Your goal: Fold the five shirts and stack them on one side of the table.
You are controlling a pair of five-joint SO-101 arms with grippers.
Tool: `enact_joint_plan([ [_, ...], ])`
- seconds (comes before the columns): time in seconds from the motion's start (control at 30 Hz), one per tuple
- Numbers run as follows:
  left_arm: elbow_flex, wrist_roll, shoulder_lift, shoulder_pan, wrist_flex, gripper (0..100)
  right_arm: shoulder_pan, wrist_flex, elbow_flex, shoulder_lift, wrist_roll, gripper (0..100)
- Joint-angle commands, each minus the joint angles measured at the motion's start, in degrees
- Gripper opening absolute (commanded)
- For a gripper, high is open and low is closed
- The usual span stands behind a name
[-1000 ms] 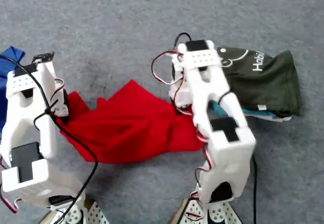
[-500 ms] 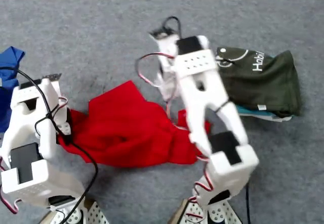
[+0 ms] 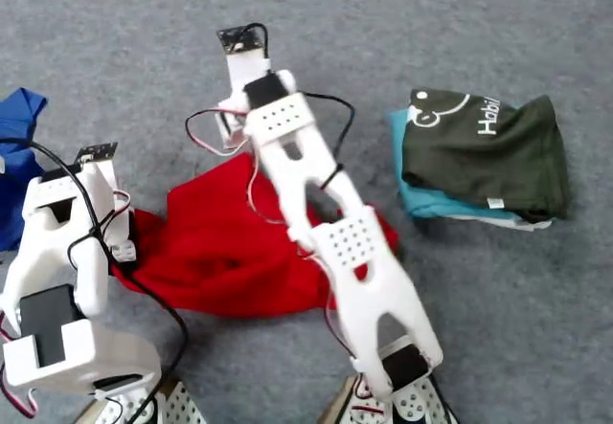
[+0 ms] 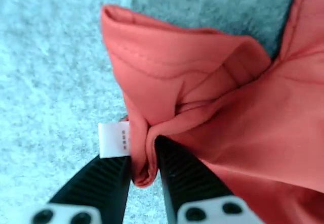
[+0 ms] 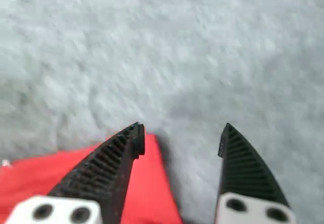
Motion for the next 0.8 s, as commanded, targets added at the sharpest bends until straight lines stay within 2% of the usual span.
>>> enact_joint_plan([
  [0.0,0.62,-0.35,0.13,0.00,-2.02,2,-2.42,1.76,-12.88,6.02,-1.49,25.2],
  [0.5,0.70,-0.35,0.13,-0.53,-2.02,2,-1.36,10.02,-12.53,10.07,-0.88,25.3],
  [0.77,0.62,-0.35,0.13,-0.53,-2.02,2,-1.45,15.38,-18.86,9.01,-0.88,25.5],
])
